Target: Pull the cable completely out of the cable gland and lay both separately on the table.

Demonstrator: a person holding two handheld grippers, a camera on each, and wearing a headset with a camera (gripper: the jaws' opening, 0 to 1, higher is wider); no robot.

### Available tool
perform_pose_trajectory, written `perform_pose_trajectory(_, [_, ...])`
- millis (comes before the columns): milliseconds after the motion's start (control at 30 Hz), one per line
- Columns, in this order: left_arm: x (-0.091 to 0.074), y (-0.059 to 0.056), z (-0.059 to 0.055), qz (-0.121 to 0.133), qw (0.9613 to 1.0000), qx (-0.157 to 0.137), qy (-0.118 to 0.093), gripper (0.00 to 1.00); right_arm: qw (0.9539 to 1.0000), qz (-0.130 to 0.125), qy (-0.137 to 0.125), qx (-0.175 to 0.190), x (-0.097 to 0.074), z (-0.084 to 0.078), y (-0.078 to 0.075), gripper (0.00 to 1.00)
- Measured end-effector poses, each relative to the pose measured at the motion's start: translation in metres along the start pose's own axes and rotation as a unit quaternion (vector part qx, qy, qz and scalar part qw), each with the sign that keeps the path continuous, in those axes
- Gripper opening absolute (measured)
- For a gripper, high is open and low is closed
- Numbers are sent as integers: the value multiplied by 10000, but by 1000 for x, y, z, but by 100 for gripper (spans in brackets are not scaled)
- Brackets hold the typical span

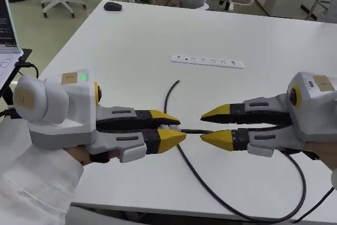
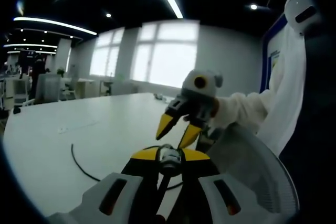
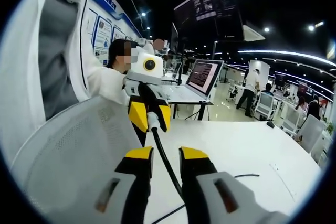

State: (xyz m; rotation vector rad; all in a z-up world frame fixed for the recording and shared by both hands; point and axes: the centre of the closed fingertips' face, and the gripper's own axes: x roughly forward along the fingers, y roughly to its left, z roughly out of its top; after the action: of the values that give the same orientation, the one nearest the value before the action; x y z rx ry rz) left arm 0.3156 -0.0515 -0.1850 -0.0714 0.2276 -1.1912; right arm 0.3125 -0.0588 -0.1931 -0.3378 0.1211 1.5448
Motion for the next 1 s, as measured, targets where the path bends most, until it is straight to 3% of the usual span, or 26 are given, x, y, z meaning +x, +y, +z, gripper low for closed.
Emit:
perform_pose_trajectory(167, [0, 1, 1, 6, 10000, -10, -20, 17, 9995, 294, 90, -77, 18, -2, 9, 18])
perform_pose_trajectory(400, [1, -2, -1, -52, 10000, 30, 45, 17, 9989, 449, 64, -99, 24, -2, 12, 13])
perform_pose_trajectory(500, [1, -3, -2, -73, 9999, 31, 69, 17, 9990, 440, 94, -82, 24, -3, 10, 8])
perform_pose_trajectory(1000, [0, 0, 1, -13, 10000, -14, -32, 17, 9991, 419, 33, 26, 17, -6, 6, 5])
